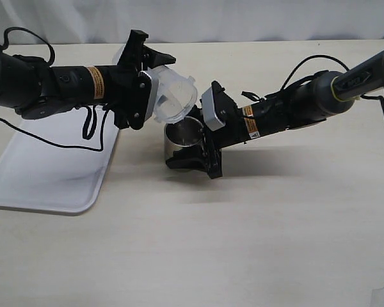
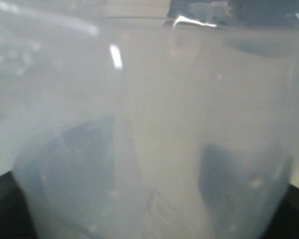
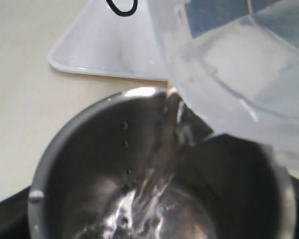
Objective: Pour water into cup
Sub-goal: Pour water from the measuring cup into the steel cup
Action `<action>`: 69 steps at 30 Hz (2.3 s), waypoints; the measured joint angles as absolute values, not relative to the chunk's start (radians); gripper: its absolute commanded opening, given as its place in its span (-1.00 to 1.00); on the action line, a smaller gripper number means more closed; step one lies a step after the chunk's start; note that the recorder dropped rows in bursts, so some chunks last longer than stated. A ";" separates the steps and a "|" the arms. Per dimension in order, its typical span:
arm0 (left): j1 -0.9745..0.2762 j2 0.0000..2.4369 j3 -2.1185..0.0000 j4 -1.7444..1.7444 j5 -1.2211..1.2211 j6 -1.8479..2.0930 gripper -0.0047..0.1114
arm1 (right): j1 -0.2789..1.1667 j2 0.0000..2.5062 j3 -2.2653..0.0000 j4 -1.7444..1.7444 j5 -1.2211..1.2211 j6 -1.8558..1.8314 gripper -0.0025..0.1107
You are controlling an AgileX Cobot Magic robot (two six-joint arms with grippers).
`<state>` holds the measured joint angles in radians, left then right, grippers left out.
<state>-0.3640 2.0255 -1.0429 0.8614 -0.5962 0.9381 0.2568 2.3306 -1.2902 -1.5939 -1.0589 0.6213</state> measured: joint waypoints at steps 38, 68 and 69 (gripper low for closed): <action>-0.371 2.026 -1.043 0.778 -0.646 1.198 -0.92 | 0.257 2.331 -1.290 -1.596 -1.057 0.621 -0.88; -0.394 2.026 -1.043 0.756 -0.695 1.398 -0.92 | 0.257 2.333 -1.290 -1.600 -1.054 0.621 -0.88; -0.394 2.026 -1.043 0.756 -0.695 1.398 -0.92 | 0.257 2.333 -1.290 -1.600 -1.054 0.621 -0.88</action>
<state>-0.3937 2.0255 -1.0429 0.7558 -0.6946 1.3983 0.2568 2.3326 -1.2902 -1.5999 -1.0537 0.6213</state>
